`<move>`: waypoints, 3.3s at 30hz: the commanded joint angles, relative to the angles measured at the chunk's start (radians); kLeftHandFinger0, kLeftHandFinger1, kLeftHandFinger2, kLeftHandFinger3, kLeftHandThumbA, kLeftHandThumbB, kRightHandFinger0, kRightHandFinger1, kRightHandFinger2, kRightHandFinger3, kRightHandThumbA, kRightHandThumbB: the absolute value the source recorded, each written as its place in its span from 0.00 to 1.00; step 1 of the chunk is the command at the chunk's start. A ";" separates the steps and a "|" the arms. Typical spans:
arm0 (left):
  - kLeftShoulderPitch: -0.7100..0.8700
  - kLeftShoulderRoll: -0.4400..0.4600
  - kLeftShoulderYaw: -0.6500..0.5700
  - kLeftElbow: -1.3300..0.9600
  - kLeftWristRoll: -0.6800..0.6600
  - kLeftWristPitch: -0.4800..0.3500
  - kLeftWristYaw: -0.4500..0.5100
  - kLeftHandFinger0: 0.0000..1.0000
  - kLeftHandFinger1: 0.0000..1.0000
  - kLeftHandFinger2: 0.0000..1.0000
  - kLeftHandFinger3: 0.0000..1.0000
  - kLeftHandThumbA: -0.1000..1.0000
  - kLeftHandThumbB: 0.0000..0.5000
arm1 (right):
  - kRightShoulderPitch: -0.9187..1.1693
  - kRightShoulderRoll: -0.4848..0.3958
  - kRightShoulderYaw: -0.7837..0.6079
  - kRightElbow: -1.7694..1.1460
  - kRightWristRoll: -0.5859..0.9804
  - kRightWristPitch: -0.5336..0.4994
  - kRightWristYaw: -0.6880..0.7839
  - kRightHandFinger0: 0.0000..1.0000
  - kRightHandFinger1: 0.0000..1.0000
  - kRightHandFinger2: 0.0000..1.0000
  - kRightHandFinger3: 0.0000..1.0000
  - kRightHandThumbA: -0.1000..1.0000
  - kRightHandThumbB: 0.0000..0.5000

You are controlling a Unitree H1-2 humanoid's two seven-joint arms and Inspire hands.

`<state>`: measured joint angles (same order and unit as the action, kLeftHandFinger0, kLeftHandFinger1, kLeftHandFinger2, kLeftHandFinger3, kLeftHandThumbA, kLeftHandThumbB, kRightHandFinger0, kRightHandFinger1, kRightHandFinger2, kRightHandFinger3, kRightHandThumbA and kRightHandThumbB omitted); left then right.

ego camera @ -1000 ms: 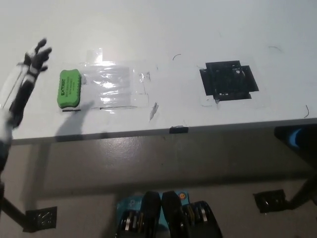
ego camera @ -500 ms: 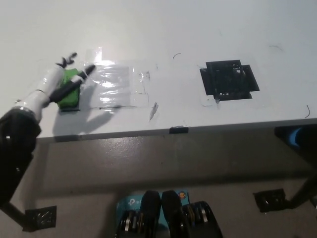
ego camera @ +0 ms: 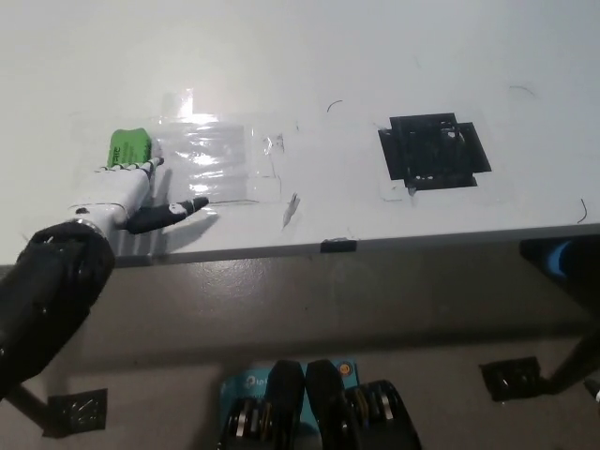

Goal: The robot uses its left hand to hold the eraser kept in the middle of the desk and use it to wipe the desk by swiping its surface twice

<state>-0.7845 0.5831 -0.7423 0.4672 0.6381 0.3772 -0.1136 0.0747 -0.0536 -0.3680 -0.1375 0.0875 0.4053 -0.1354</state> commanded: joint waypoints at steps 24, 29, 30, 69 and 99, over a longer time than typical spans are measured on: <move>-0.061 0.098 0.017 0.124 0.327 -0.201 0.319 1.00 1.00 1.00 1.00 1.00 0.51 | 0.059 -0.023 -0.012 -0.102 0.002 -0.012 -0.010 1.00 1.00 1.00 1.00 1.00 0.07; 0.017 0.053 0.097 0.093 0.288 -0.217 0.285 1.00 1.00 1.00 1.00 1.00 0.55 | 0.063 -0.018 -0.016 -0.098 0.010 -0.024 -0.011 1.00 1.00 1.00 1.00 1.00 0.13; 0.023 0.044 0.107 0.108 0.290 -0.231 0.298 1.00 1.00 1.00 1.00 1.00 0.52 | 0.063 -0.019 -0.018 -0.097 0.012 -0.025 -0.011 1.00 1.00 1.00 1.00 1.00 0.14; 0.281 -0.180 0.475 0.225 -0.035 -0.422 0.220 1.00 1.00 1.00 1.00 1.00 0.55 | 0.074 -0.006 -0.036 -0.088 0.012 -0.069 -0.021 1.00 1.00 1.00 1.00 1.00 0.27; 0.136 -0.373 0.122 0.425 0.222 -0.222 0.046 1.00 1.00 1.00 1.00 1.00 0.94 | 0.011 -0.036 0.005 -0.119 -0.026 -0.029 -0.020 1.00 1.00 1.00 1.00 1.00 0.13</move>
<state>-0.6856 0.3835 -0.5072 0.7432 0.8762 0.1599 0.1809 0.1192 -0.0583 -0.3792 -0.2035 0.0883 0.4001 -0.1509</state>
